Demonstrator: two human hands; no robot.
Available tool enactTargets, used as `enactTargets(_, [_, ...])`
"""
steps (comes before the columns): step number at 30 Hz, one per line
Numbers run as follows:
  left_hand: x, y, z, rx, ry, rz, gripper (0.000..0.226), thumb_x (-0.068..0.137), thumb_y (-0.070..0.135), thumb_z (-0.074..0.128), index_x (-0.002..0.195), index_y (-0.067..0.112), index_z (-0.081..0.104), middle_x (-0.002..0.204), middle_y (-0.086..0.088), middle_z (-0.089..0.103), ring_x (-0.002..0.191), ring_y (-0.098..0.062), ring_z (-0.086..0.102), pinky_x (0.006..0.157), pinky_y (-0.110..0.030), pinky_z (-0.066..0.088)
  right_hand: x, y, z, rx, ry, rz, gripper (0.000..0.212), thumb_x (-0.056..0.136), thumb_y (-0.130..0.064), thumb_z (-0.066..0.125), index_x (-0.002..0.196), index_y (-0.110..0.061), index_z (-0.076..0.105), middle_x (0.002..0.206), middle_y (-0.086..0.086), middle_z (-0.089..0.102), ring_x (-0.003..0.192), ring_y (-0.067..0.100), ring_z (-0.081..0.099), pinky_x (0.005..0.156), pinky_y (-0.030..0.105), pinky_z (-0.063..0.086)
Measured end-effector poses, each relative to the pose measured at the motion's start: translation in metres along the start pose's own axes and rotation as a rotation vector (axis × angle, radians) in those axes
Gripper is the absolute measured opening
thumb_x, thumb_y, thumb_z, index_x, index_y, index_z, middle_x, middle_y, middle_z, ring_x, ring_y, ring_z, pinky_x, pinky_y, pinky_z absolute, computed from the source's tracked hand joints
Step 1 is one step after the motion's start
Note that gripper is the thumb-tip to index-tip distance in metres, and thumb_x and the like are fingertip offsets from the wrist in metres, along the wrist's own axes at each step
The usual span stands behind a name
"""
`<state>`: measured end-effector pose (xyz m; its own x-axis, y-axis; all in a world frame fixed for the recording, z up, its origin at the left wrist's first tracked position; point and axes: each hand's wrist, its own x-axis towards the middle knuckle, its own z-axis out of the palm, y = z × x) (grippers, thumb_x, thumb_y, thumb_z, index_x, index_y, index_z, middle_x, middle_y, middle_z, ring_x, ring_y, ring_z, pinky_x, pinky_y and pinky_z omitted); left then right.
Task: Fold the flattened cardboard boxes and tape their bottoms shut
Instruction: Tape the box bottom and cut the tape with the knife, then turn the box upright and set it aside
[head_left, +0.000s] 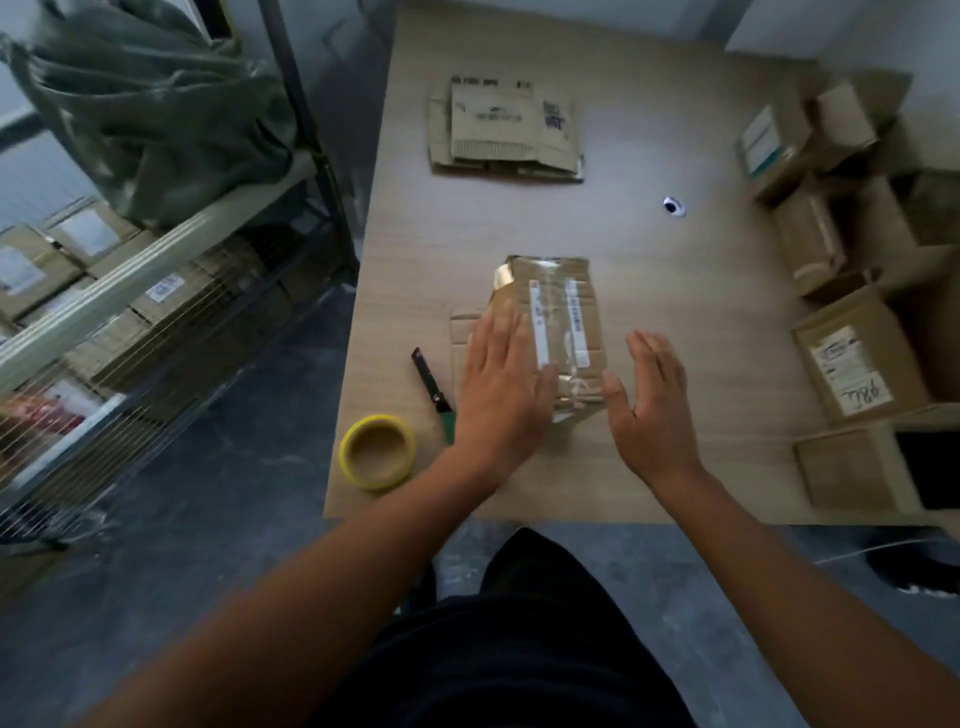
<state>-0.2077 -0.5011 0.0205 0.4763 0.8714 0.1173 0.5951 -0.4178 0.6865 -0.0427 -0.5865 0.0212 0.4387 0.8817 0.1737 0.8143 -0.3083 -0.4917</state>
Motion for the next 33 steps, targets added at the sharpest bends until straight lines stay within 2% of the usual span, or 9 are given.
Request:
enactTargets(5, [0.021, 0.022, 0.045, -0.179, -0.083, -0.253, 0.070, 0.109, 0.035, 0.037, 0.162, 0.013, -0.004, 0.170, -0.002, -0.013, 0.155, -0.012, -0.015, 0.127, -0.032, -0.006, 0.035, 0.031, 0.015, 0.127, -0.212, 0.053, 0.074, 0.100, -0.049, 0.038, 0.159, -0.006, 0.023, 0.166, 0.014, 0.019, 0.155, 0.020, 0.013, 0.122, 0.027, 0.010])
enactTargets(9, [0.025, 0.012, 0.060, -0.330, -0.052, -0.388, 0.075, 0.106, 0.027, 0.049, 0.163, 0.017, 0.001, 0.171, 0.001, 0.001, 0.155, -0.007, 0.000, 0.122, -0.023, 0.007, 0.046, 0.043, 0.045, 0.341, -0.332, 0.062, 0.083, 0.098, -0.047, 0.047, 0.162, -0.010, 0.009, 0.170, 0.008, 0.007, 0.157, 0.014, 0.003, 0.125, 0.031, 0.009])
enactTargets(14, [0.033, 0.001, 0.058, -0.510, -0.097, -0.467, 0.075, 0.106, 0.024, 0.052, 0.163, 0.015, 0.004, 0.168, 0.003, 0.014, 0.148, 0.003, 0.015, 0.116, -0.007, 0.017, 0.047, 0.055, 0.057, 0.745, -0.380, 0.171, 0.087, 0.096, -0.034, 0.059, 0.163, -0.020, 0.005, 0.170, -0.004, 0.006, 0.156, 0.007, 0.008, 0.127, 0.041, 0.020])
enactTargets(18, [0.046, 0.003, 0.051, -0.389, -0.065, -0.459, 0.071, 0.107, 0.039, 0.043, 0.163, 0.016, 0.006, 0.170, 0.000, 0.009, 0.155, -0.009, 0.007, 0.128, -0.039, 0.011, 0.051, 0.057, 0.054, 0.739, -0.428, 0.173, 0.088, 0.096, -0.040, 0.058, 0.161, -0.030, -0.001, 0.170, -0.011, 0.000, 0.155, 0.003, 0.004, 0.127, 0.045, 0.018])
enactTargets(21, [0.084, 0.011, 0.039, -0.275, -0.011, -0.396, 0.069, 0.108, 0.038, 0.042, 0.163, 0.018, 0.007, 0.171, 0.001, 0.003, 0.155, -0.008, 0.001, 0.126, -0.032, 0.007, 0.052, 0.054, 0.052, 0.700, -0.435, 0.150, 0.090, 0.095, -0.049, 0.055, 0.162, -0.026, 0.000, 0.170, -0.010, -0.001, 0.155, 0.002, 0.002, 0.128, 0.042, 0.016])
enactTargets(25, [0.131, 0.006, 0.043, -0.295, -0.130, -0.396, 0.071, 0.109, 0.034, 0.039, 0.163, 0.016, -0.003, 0.171, 0.001, -0.006, 0.155, -0.010, -0.003, 0.126, -0.031, 0.004, 0.059, 0.053, 0.047, 0.737, -0.466, 0.196, 0.090, 0.093, -0.049, 0.054, 0.162, -0.024, 0.004, 0.168, -0.010, 0.006, 0.154, 0.003, 0.007, 0.127, 0.041, 0.016])
enactTargets(29, [0.134, -0.014, 0.056, -0.478, -0.190, -0.525, 0.072, 0.108, 0.040, 0.041, 0.163, 0.022, -0.002, 0.169, -0.003, 0.018, 0.153, -0.017, 0.020, 0.123, -0.033, 0.019, 0.109, 0.038, 0.040, 0.838, -0.378, 0.405, 0.085, 0.095, -0.048, 0.051, 0.163, -0.025, 0.006, 0.168, -0.013, 0.012, 0.153, 0.002, 0.015, 0.127, 0.040, 0.019])
enactTargets(31, [0.133, -0.023, 0.062, -0.571, -0.183, -0.553, 0.073, 0.105, 0.049, 0.042, 0.163, 0.028, 0.004, 0.166, -0.002, 0.028, 0.151, -0.018, 0.029, 0.123, -0.044, 0.027, 0.141, 0.030, 0.046, 0.760, -0.396, 0.431, 0.077, 0.101, -0.048, 0.047, 0.163, -0.028, 0.007, 0.169, -0.012, 0.012, 0.153, 0.003, 0.016, 0.127, 0.039, 0.018])
enactTargets(33, [0.135, -0.024, 0.065, -0.685, -0.170, -0.578, 0.073, 0.102, 0.052, 0.043, 0.162, 0.032, 0.007, 0.161, 0.000, 0.037, 0.146, -0.014, 0.038, 0.119, -0.040, 0.035, 0.160, 0.029, 0.055, 0.651, -0.413, 0.455, 0.068, 0.107, -0.040, 0.044, 0.163, -0.028, 0.007, 0.168, -0.009, 0.019, 0.151, 0.005, 0.023, 0.125, 0.036, 0.021])
